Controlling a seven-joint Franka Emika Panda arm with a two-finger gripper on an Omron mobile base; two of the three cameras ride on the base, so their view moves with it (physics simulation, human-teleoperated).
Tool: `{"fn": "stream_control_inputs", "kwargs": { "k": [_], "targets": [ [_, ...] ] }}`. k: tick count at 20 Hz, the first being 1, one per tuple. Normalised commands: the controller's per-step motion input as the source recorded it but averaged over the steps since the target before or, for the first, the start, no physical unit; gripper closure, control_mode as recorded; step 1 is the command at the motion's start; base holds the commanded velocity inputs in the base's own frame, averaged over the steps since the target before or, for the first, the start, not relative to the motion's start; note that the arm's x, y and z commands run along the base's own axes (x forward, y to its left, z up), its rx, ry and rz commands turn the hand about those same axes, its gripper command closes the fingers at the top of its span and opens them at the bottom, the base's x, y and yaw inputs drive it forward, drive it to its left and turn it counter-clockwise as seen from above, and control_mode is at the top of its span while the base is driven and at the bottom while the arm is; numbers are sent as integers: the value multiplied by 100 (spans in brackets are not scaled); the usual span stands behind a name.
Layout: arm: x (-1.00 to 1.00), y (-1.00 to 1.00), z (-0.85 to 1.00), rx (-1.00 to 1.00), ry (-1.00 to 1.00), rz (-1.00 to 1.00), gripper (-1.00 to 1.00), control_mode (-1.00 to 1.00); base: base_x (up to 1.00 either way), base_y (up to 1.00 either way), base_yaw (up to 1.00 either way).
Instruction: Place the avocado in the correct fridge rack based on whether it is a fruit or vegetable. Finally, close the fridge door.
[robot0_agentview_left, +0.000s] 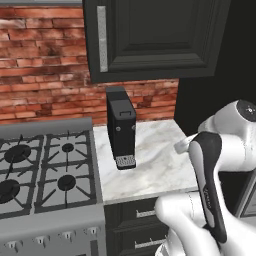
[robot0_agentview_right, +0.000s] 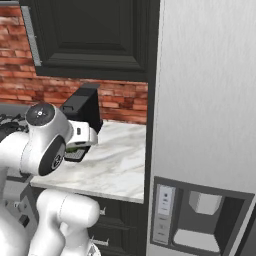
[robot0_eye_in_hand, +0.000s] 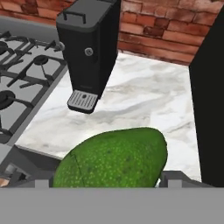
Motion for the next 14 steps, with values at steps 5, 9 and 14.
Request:
{"fn": "stream_control_inputs", "kwargs": {
  "k": [5,9,14],
  "targets": [
    [-41,0,18,-6,-3,0,100,-100,0,0,0],
    [-29,0,0,0,-13,0,100,-100,0,0,0],
    [0,0,0,0,-2,0,100,-100,0,0,0]
  ]
}}
